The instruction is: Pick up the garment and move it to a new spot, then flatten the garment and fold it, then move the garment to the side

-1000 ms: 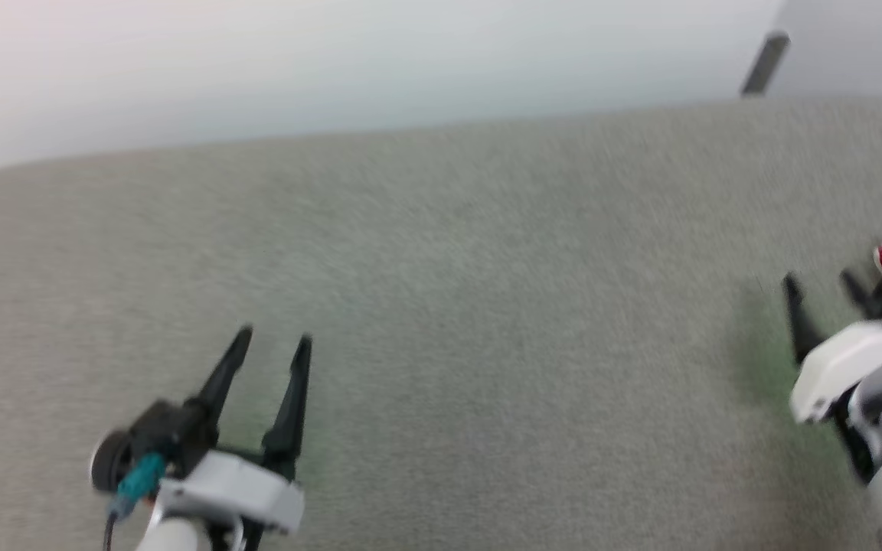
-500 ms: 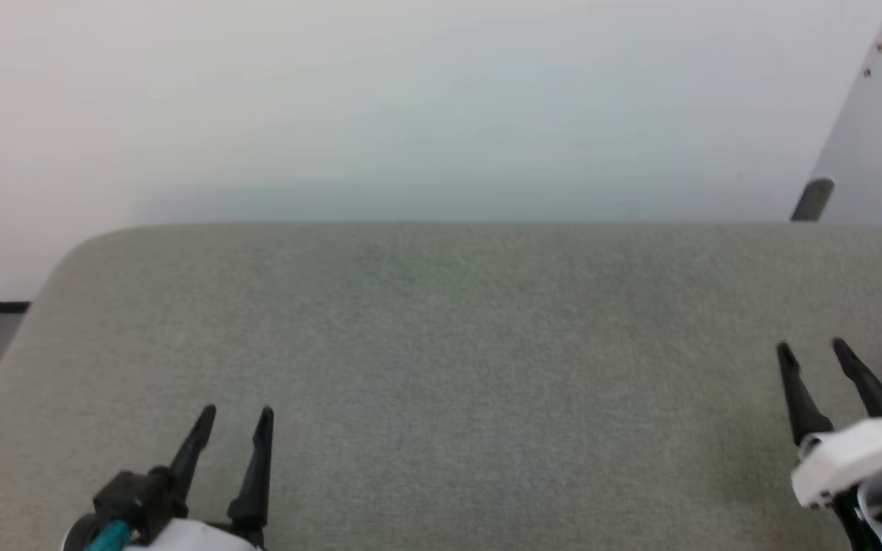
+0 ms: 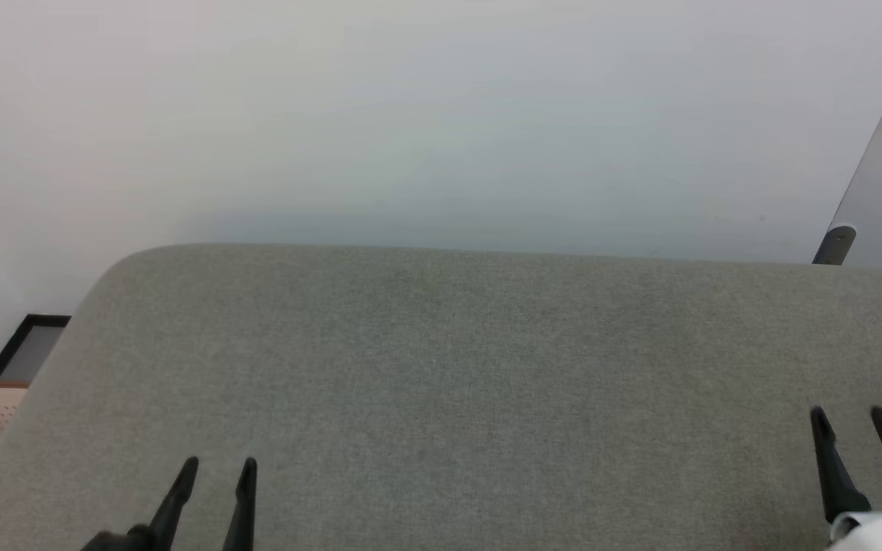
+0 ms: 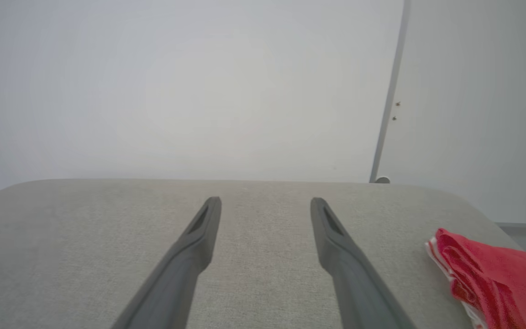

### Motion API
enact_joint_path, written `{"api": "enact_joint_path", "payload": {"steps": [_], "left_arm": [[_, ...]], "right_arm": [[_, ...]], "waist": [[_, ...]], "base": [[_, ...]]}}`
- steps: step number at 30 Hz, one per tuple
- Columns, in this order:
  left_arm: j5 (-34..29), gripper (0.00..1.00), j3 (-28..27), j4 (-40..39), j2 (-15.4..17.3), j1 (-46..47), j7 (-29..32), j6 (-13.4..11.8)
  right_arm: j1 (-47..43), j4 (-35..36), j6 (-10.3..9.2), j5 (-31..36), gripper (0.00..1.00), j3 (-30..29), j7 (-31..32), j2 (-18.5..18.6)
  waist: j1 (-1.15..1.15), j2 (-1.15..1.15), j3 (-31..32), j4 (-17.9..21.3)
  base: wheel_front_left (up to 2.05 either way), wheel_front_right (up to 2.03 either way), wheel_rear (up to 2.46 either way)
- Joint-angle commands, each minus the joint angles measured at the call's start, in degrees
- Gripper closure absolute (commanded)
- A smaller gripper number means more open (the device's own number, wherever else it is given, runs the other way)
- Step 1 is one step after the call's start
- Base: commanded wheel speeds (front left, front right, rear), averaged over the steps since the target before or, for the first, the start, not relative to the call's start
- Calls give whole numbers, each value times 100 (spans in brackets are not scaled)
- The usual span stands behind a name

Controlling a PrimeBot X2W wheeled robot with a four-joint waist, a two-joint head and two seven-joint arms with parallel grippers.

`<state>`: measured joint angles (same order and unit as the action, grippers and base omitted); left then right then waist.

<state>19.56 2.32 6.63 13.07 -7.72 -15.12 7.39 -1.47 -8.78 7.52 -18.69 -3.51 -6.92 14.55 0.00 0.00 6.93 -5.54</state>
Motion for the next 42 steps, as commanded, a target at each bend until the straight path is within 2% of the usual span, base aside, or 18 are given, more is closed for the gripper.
{"api": "enact_joint_path", "payload": {"steps": [1, 8, 15, 42], "left_arm": [[-66, 0, -26, -61, -7, -95, 2, -8], [-166, 0, -70, -445, -49, -495, 3, -77], [-179, 0, -10, -609, -131, -657, 3, -99], [-244, 0, -36, -713, -21, -624, 12, -281]], "right_arm": [[-142, 127, -7, 81, 0, -90, 68, -46], [-738, 987, -7, 257, 0, -463, 387, -383], [-1010, 1383, -7, 301, 0, -636, 500, -628], [-890, 1462, -7, 265, 0, -506, 335, -742]], "waist": [[0, 0, -8, -1], [0, 0, -22, 8], [0, 0, -18, -9], [0, 0, -38, 40]], "base": [[0, 0, 0], [0, 0, 0], [0, 0, 0], [0, 0, 0]]}}
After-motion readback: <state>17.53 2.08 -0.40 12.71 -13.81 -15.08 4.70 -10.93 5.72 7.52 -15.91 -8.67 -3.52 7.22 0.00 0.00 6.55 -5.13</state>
